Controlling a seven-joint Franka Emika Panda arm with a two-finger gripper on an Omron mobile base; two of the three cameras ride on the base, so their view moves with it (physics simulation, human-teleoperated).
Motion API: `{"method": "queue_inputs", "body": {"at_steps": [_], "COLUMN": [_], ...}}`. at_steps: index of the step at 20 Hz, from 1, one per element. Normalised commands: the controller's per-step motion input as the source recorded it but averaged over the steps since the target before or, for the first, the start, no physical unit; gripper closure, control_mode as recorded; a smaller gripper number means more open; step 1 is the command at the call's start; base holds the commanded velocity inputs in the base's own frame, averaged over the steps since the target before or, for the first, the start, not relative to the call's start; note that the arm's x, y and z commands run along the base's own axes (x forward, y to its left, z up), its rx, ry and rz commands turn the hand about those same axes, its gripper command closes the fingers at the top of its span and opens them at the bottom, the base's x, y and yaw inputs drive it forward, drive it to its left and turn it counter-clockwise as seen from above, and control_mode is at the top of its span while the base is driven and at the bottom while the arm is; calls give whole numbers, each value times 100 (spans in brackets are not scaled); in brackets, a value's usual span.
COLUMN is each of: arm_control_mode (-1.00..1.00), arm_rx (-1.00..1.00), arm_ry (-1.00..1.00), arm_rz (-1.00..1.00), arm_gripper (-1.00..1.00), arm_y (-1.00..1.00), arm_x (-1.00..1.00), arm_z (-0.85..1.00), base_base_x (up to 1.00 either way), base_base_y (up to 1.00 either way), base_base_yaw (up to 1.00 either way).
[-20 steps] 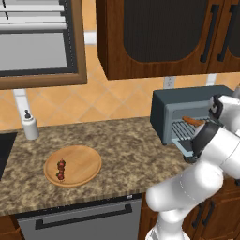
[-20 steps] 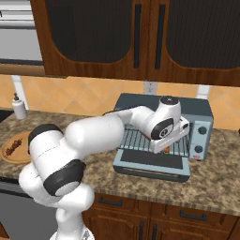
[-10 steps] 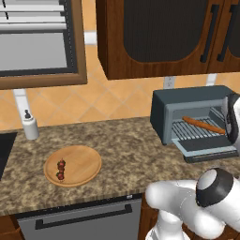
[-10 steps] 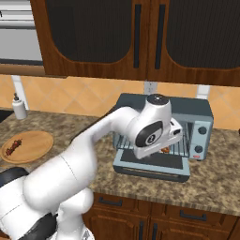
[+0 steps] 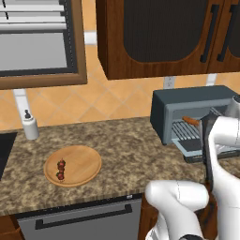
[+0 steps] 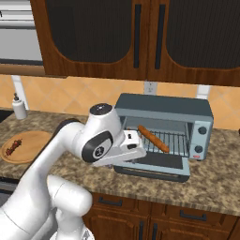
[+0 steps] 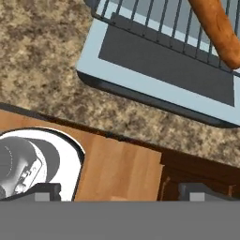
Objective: Pick up the kebab skewer and baguette bread, and place them inside the toaster oven. Close the toaster oven door and start by setting the timer.
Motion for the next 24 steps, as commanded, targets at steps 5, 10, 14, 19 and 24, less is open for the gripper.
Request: {"method": "queue_inputs", "body": {"at_steps": [5,10,14,19,24], "arm_control_mode": [-100,-100,-100,-100,-100], "arm_rx": [-1,-2,0,0,0], "arm_ry": [0,0,1,9,16], "arm_rz": [-27,-26,-21,-5,2], "arm_gripper": [-100,-100,-100,-100,-100], "arm_y": [100,100,100,100,100], "arm_x": [-3,0,0,-1,-1], "arm_z": [7,8,14,23,0], "base_base_x": [0,0,0,0,0], "base_base_y": [0,0,0,0,0], "base_base_yaw": [0,0,0,0,0]}}
